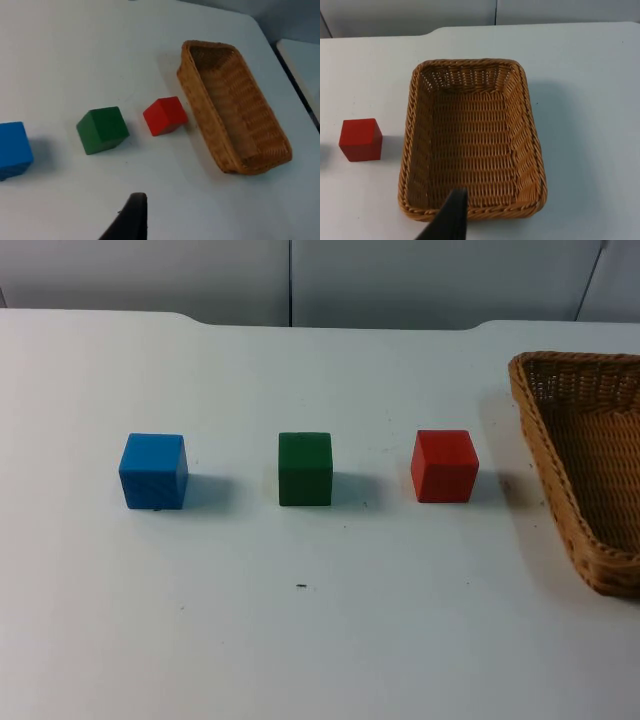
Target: Pick up the basket with the left hand and place the blue cube into the basket with the right hand.
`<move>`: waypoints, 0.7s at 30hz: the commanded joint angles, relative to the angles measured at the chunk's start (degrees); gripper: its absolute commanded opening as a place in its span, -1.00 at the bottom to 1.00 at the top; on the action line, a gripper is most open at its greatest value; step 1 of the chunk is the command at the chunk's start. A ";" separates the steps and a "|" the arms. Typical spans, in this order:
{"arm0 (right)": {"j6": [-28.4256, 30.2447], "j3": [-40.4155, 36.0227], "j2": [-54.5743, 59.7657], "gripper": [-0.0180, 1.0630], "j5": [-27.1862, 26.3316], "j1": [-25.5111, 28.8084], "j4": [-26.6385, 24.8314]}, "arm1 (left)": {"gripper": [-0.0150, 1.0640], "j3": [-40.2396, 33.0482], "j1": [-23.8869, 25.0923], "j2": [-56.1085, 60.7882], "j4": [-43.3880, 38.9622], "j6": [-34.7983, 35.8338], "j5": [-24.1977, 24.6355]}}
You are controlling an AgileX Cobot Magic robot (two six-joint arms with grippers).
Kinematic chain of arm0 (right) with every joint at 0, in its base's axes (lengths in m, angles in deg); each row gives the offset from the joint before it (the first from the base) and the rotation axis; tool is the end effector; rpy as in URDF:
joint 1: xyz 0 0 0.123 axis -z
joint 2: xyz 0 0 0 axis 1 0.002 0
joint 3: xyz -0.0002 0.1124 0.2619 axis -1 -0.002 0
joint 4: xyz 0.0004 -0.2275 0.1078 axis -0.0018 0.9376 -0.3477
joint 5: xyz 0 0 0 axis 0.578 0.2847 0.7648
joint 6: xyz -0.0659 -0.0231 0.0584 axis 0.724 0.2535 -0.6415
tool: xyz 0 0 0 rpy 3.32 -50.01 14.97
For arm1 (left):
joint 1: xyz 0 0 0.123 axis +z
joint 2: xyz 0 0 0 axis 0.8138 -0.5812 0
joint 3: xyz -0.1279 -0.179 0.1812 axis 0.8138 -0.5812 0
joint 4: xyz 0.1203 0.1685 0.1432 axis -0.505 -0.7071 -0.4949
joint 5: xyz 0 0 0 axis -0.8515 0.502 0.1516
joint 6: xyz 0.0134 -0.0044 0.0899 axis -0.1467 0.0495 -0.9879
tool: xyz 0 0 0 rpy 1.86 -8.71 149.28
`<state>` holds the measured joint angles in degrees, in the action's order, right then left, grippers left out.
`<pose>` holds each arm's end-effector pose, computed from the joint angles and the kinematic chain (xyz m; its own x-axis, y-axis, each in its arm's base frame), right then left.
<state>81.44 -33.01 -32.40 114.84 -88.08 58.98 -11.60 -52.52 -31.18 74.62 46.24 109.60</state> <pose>0.0699 -0.0077 0.3406 -0.5370 -0.0062 -0.8436 0.0695 0.9963 -0.0516 0.2050 -0.0573 0.3138 -0.7331 -0.1367 -0.6662 0.3944 0.7126 -0.5802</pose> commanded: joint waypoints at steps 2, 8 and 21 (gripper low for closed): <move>0.24 0.36 0.14 0.96 -0.87 0.41 -0.79 | 0.98 0.49 -0.40 -4.84 5.28 -5.29 1.08; 0.24 0.36 0.14 0.96 -1.08 0.41 -1.60 | 0.98 0.49 -5.34 -13.26 10.24 -9.65 0.38; 0.24 0.36 0.14 0.96 -1.32 0.41 -1.57 | 0.98 16.36 -28.33 -36.19 11.96 -7.63 -8.95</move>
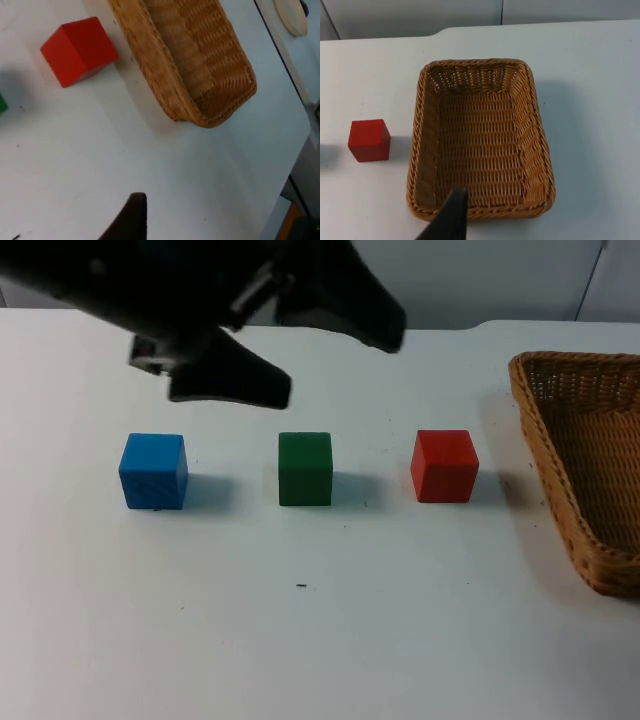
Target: Pick up the basket with the left hand and place the blue cube into the basket with the right hand.
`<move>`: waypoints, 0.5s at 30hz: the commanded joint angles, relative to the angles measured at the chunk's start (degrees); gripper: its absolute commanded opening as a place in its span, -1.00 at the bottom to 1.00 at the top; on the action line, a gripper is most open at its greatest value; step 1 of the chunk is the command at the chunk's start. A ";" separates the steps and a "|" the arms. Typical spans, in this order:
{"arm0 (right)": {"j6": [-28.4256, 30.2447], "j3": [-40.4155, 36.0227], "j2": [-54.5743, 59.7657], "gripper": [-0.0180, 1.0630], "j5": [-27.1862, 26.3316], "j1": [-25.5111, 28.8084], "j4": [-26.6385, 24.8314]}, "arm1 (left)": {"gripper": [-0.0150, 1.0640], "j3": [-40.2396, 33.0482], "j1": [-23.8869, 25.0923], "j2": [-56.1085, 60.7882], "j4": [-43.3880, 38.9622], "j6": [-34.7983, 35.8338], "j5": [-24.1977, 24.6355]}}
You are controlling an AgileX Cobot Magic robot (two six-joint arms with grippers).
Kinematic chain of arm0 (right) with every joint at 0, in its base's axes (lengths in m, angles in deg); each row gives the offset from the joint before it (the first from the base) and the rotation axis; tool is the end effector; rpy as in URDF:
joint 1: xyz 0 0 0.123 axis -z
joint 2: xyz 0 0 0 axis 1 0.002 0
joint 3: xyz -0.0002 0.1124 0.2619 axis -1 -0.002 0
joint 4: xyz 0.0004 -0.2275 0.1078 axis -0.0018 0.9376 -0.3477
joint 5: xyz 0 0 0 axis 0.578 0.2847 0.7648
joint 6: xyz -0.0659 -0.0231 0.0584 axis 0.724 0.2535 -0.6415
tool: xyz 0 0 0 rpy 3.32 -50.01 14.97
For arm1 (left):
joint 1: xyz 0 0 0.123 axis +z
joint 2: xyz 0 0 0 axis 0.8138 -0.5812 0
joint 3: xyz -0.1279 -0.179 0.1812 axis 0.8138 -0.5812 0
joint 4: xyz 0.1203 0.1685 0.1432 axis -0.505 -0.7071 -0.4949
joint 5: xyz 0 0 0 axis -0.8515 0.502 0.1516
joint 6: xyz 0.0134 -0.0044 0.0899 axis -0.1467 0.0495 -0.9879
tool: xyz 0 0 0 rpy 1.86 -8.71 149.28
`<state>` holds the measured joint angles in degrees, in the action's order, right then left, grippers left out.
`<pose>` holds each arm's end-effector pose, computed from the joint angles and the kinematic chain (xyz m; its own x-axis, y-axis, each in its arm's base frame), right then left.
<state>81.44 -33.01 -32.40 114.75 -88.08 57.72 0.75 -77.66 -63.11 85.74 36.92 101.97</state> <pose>0.0701 -0.0061 0.3406 -0.5351 0.0072 -0.8447 0.0621 0.9976 -0.0309 0.2809 -0.1868 0.2356 -0.8489 0.1193 -0.5149 0.4857 0.5604 -0.6709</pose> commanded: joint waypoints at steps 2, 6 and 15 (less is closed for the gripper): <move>0.24 0.36 0.14 0.96 -1.34 0.41 -0.31 | 0.98 5.73 -4.55 -6.45 0.83 2.66 -1.75; 0.24 0.36 0.14 0.96 -1.46 0.41 -0.31 | 0.98 11.70 -8.08 -12.54 0.72 4.64 -3.48; 0.48 0.36 0.14 0.96 -1.77 0.41 -4.15 | 0.98 22.92 -13.68 -25.34 0.17 11.81 -7.22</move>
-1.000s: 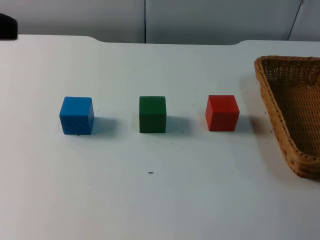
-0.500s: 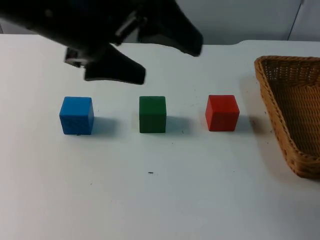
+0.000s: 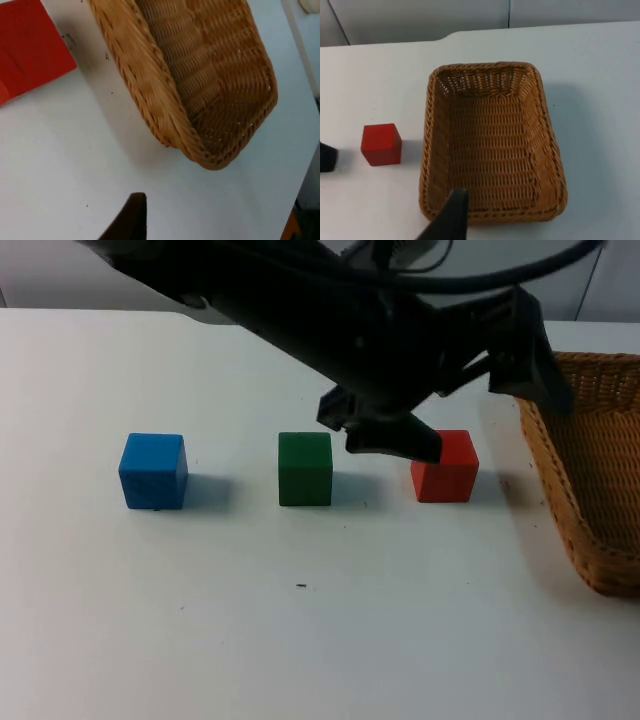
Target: Pick up the basket with the left hand and place the blue cube into the basket with the right hand.
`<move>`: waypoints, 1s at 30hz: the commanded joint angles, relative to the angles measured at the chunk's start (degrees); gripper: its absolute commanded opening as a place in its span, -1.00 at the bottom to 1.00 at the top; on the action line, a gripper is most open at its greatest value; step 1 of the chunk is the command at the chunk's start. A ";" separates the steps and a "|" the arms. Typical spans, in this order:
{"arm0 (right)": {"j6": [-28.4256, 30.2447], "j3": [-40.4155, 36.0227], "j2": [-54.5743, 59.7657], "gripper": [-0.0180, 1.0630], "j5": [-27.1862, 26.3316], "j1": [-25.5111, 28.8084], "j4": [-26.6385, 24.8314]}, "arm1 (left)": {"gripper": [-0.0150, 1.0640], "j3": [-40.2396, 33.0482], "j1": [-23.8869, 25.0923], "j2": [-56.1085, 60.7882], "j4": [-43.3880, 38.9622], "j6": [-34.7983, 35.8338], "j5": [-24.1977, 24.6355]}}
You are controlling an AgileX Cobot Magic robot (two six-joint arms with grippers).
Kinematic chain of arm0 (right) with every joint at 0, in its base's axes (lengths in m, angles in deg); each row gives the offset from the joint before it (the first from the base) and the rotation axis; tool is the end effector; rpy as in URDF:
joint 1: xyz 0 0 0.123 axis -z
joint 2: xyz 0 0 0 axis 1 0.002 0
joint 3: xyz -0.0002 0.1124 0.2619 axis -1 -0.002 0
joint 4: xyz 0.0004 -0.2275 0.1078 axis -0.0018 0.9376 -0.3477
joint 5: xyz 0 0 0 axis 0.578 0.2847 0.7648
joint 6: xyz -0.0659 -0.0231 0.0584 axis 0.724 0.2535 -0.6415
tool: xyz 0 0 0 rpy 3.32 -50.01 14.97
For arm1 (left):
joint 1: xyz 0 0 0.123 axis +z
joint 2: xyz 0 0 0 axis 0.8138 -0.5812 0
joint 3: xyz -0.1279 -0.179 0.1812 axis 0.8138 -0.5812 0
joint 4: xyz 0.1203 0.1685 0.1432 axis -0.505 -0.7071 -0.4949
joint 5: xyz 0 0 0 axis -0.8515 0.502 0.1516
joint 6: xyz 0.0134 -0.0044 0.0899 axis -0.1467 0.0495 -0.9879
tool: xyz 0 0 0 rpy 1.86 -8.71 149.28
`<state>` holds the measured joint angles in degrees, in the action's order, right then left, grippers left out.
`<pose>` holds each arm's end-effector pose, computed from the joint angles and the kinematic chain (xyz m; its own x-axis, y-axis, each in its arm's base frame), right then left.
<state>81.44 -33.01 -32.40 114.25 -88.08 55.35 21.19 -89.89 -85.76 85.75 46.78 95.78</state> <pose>0.0706 -0.0031 0.3412 -0.5270 0.0322 -0.8493 0.0480 0.9988 0.0082 0.3223 -0.2953 0.1778 -0.9009 0.1593 -0.4038 0.4185 0.5662 -0.7101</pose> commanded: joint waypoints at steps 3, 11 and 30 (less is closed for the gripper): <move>1.33 0.36 0.14 0.96 -1.77 0.41 -2.05 | 0.98 4.81 -2.41 -5.01 0.17 3.38 -1.28; 1.33 0.36 0.14 0.96 -1.77 0.41 -2.18 | 0.96 11.94 -5.64 -12.29 -3.14 8.91 -2.84; 1.33 0.36 0.14 0.96 -2.63 0.41 -2.53 | 0.96 27.28 -10.40 -23.76 -9.60 21.56 -6.48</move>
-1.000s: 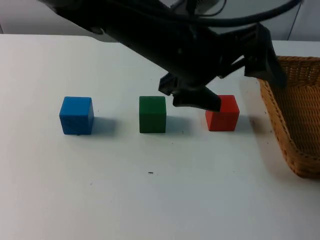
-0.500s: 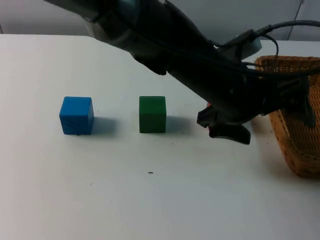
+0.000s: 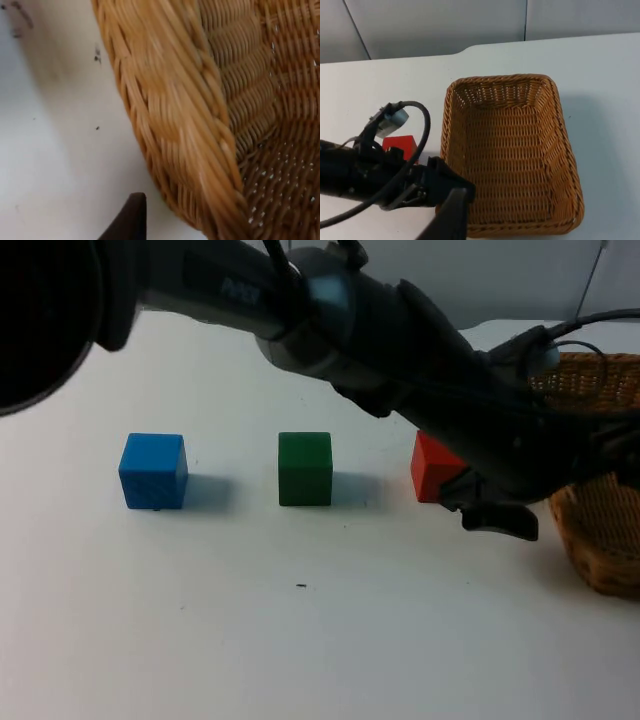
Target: Pick up the basket with the left hand and place the blue cube into the basket with the right hand.
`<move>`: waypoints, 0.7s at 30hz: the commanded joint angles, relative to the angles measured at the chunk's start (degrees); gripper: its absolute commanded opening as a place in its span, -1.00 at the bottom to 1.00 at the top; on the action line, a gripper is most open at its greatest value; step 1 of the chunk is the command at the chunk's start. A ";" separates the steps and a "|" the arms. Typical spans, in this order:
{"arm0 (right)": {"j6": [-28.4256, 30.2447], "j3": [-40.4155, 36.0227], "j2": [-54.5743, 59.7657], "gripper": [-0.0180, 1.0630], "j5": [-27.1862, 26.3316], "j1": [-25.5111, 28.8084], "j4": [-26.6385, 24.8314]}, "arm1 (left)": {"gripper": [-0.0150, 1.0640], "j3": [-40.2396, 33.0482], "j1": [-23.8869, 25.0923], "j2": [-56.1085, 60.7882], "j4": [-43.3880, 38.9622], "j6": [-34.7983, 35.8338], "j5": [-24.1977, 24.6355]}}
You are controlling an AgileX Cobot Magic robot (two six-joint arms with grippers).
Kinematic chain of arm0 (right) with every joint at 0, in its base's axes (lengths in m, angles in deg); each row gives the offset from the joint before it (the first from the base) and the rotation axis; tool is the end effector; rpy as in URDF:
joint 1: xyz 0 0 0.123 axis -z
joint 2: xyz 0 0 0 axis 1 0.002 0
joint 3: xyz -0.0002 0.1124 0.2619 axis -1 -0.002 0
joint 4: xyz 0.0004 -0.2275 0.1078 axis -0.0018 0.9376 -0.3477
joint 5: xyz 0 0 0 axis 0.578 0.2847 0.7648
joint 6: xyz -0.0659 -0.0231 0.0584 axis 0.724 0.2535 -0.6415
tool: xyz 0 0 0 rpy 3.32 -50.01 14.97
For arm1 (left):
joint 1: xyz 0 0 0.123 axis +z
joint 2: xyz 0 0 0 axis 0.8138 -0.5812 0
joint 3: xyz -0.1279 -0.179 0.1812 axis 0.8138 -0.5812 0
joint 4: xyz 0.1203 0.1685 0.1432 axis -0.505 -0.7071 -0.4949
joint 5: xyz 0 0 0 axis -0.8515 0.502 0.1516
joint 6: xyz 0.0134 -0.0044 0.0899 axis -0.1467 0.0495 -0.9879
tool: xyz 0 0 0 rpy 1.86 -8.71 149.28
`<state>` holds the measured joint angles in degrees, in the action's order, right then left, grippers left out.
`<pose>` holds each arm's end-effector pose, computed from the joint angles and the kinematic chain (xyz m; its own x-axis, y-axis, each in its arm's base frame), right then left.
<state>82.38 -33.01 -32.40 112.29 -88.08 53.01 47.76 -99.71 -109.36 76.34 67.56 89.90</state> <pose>0.0723 -0.0003 0.3439 -0.4977 0.0410 -0.8664 0.0253 0.9991 0.0328 0.3376 -0.4028 0.0992 -0.9417 0.1427 -0.3048 0.3252 0.6191 -0.7149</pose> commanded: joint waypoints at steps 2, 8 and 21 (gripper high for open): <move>0.38 0.36 0.14 0.96 -0.66 0.41 -0.32 | 0.96 0.71 -1.44 -0.25 -0.78 1.98 -3.77; 0.38 0.36 0.14 0.96 -0.78 0.41 -1.67 | 0.96 0.71 -2.43 -0.25 -0.78 2.97 -7.73; 0.38 0.36 0.14 0.96 -0.77 0.41 -1.70 | 0.96 0.71 -3.87 -2.21 -0.25 1.00 -8.40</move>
<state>82.38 -33.01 -32.40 112.08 -88.08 51.45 48.18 -103.07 -111.60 75.58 69.64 81.72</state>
